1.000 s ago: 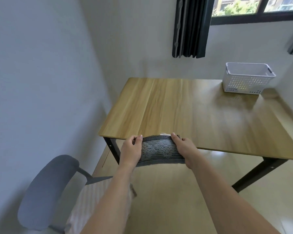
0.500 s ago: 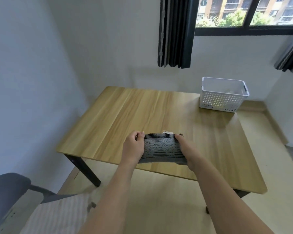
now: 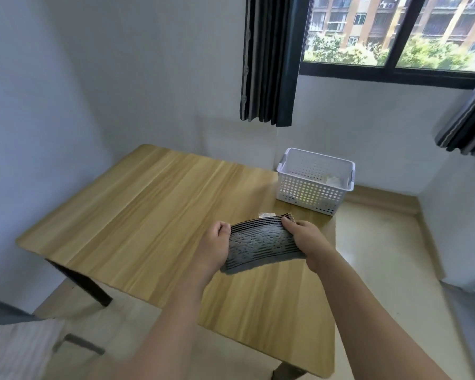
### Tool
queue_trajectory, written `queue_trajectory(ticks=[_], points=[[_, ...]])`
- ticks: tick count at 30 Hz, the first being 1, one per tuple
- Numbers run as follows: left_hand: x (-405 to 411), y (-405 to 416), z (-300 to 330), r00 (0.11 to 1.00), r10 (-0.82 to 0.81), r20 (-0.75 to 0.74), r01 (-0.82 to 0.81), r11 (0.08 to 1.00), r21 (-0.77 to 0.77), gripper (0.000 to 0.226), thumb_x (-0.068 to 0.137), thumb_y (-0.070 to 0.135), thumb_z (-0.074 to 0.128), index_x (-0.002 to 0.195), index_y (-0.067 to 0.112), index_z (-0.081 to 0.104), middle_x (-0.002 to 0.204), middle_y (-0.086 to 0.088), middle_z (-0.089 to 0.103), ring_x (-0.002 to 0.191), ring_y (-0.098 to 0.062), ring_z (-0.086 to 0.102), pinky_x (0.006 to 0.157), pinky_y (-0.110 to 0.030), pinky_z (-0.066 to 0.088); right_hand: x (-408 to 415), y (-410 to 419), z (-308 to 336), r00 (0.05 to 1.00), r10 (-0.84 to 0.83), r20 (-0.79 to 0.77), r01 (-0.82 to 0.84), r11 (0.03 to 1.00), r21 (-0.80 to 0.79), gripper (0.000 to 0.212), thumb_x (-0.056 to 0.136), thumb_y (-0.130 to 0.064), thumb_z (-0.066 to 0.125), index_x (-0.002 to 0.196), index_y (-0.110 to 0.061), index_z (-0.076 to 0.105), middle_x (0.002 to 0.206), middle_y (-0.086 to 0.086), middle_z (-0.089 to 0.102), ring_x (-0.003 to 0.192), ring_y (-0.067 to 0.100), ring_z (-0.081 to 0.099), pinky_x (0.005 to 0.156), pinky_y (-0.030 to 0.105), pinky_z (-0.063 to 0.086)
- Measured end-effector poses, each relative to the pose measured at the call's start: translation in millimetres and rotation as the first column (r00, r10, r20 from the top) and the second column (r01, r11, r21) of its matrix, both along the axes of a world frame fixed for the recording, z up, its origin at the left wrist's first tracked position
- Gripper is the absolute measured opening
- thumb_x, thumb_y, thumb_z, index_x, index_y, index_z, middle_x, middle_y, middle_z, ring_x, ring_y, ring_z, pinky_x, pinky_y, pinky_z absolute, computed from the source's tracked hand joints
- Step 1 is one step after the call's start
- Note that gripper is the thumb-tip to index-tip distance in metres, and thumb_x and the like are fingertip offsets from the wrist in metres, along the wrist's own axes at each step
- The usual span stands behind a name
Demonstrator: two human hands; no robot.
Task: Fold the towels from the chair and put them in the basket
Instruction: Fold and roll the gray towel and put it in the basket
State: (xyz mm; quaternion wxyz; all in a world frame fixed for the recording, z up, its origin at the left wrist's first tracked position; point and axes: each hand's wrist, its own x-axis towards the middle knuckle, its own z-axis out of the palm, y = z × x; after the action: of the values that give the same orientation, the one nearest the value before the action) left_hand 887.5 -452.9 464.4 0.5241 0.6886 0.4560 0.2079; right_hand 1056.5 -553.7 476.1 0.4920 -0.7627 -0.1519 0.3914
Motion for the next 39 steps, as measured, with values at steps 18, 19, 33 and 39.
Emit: queue_trajectory(ticks=[18,19,33,39], points=[[256,-50,-2,0.988,0.153,0.027,-0.143,0.962,-0.235,0.012,0.088,0.018,0.051,0.099,0.02,0.056,0.093,-0.004,0.063,0.079,-0.02,0.058,0.072,-0.034,0.044,283,1,18,0.938,0.279,0.203,-0.257,0.958,-0.13,0.024,0.087,-0.007,0.043,0.064,-0.013,0.041,0.077,0.009,0.047,0.069,0.02,0.043,0.061,0.029,0.031],[265,-49,0,0.989,0.146,0.036,-0.132,0.957,-0.258,0.012,0.089,0.018,0.054,0.101,0.016,0.054,0.093,-0.005,0.061,0.077,-0.019,0.057,0.072,-0.034,0.045,295,8,24,0.927,0.3,0.227,-0.277,0.952,-0.128,0.024,0.086,-0.006,0.043,0.063,-0.012,0.04,0.073,0.007,0.045,0.067,0.02,0.041,0.06,0.029,0.029],[483,113,-6,0.985,0.089,-0.151,-0.102,0.991,-0.082,0.027,0.08,0.032,0.055,0.105,0.023,0.047,0.097,0.005,0.055,0.092,-0.017,0.055,0.079,-0.033,0.045,506,202,19,0.659,0.547,0.516,-0.445,0.837,-0.319,0.015,0.088,-0.007,0.04,0.087,-0.004,0.054,0.09,0.016,0.056,0.083,0.026,0.05,0.067,0.028,0.035],[551,176,-70,0.889,-0.086,-0.451,-0.029,0.97,-0.242,0.036,0.074,0.013,0.04,0.105,0.018,0.056,0.087,-0.013,0.058,0.07,-0.022,0.044,0.061,-0.031,0.037,547,256,-70,0.584,0.688,0.432,-0.469,0.72,-0.512,0.027,0.09,-0.007,0.037,0.108,0.0,0.055,0.114,0.018,0.061,0.104,0.032,0.058,0.074,0.029,0.041]])
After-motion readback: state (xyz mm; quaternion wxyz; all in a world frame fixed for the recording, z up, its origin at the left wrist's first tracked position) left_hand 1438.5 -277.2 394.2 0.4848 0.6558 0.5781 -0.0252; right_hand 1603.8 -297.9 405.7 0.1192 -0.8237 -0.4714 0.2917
